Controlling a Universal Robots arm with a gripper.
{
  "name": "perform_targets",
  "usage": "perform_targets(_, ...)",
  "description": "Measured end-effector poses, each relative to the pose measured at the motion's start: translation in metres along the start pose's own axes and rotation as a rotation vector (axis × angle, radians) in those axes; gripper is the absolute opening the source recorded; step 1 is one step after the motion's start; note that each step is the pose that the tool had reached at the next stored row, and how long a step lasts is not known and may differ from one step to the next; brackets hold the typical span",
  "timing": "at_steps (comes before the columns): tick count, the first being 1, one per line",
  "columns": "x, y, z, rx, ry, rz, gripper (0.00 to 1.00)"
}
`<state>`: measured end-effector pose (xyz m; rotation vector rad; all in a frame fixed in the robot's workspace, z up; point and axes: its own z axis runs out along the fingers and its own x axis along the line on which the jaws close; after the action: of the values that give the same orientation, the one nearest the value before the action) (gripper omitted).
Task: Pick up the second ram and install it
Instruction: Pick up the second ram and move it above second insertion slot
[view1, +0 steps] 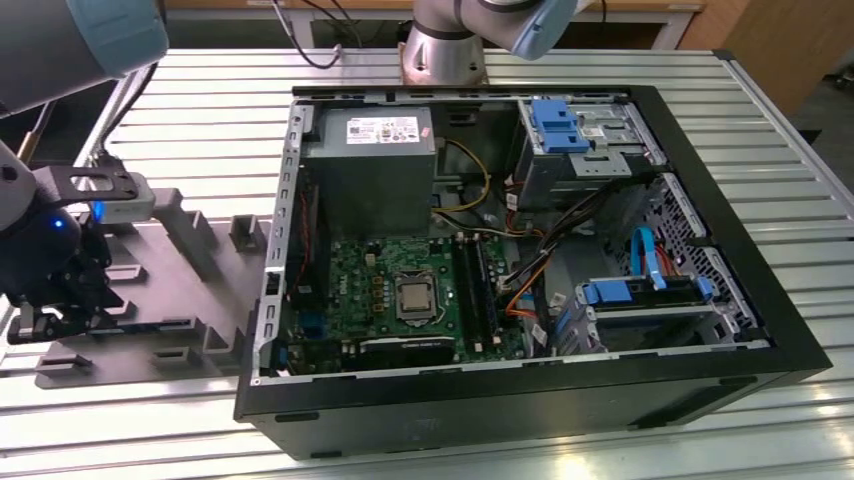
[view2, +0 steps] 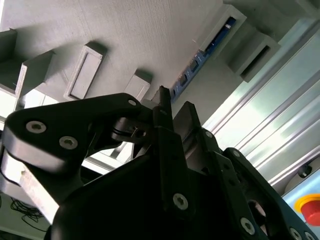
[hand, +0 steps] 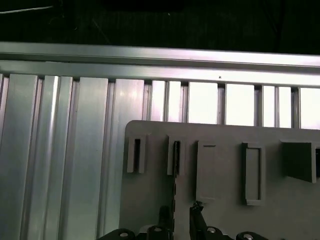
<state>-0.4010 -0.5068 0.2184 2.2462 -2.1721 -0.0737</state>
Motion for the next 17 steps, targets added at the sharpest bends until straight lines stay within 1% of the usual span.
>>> perform_targets(8,0.0008,0.0005,0.0075,-0.0004,0.0008,-0.017,0.30)
perform_targets(17,0.0024,0.0025,0.0129,-0.0007,0.0014,-0.029,0.30)
